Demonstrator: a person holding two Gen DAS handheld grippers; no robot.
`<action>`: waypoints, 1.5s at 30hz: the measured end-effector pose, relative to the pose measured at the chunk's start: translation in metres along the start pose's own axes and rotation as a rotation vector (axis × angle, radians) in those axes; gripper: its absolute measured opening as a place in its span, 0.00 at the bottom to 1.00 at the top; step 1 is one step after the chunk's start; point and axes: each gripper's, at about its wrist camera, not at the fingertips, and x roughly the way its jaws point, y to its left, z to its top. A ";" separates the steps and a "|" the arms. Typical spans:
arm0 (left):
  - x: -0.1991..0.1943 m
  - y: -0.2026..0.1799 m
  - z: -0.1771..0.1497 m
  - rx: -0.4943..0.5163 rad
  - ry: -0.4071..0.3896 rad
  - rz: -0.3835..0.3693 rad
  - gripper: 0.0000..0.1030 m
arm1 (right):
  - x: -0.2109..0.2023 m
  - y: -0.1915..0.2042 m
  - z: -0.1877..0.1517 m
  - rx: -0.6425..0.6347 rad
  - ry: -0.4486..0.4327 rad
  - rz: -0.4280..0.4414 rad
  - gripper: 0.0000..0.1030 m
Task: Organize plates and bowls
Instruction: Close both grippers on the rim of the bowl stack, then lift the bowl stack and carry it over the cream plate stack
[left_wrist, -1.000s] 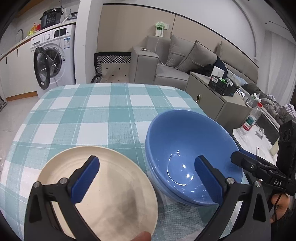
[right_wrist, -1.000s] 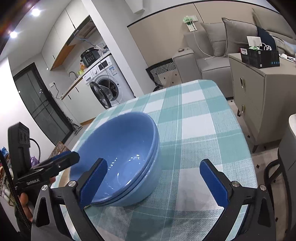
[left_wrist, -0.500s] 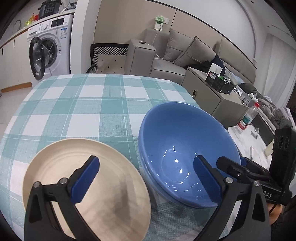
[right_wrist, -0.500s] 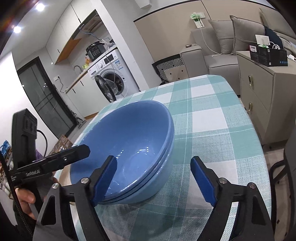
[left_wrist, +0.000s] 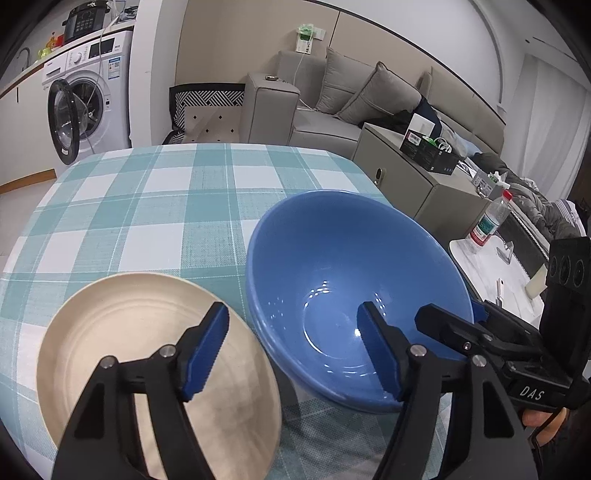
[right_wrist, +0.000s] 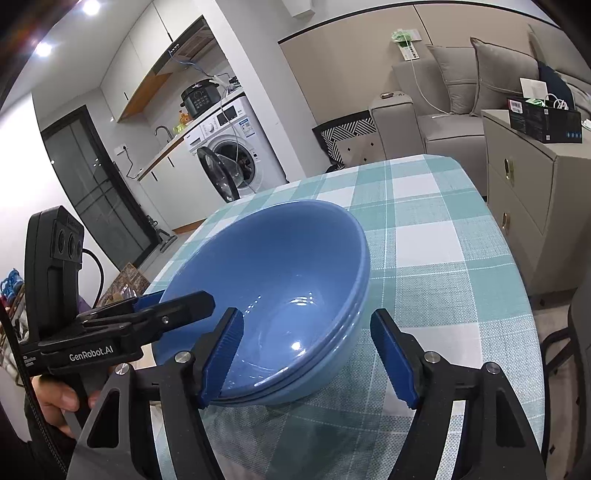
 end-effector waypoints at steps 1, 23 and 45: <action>0.000 -0.001 0.000 0.003 0.004 -0.003 0.63 | 0.000 0.001 0.000 -0.001 0.001 0.000 0.66; -0.002 -0.010 0.002 0.008 0.014 0.024 0.58 | -0.004 -0.002 0.002 0.027 -0.006 -0.008 0.63; 0.003 -0.014 -0.004 0.042 -0.002 0.068 0.51 | 0.000 0.003 -0.001 -0.008 -0.014 -0.030 0.59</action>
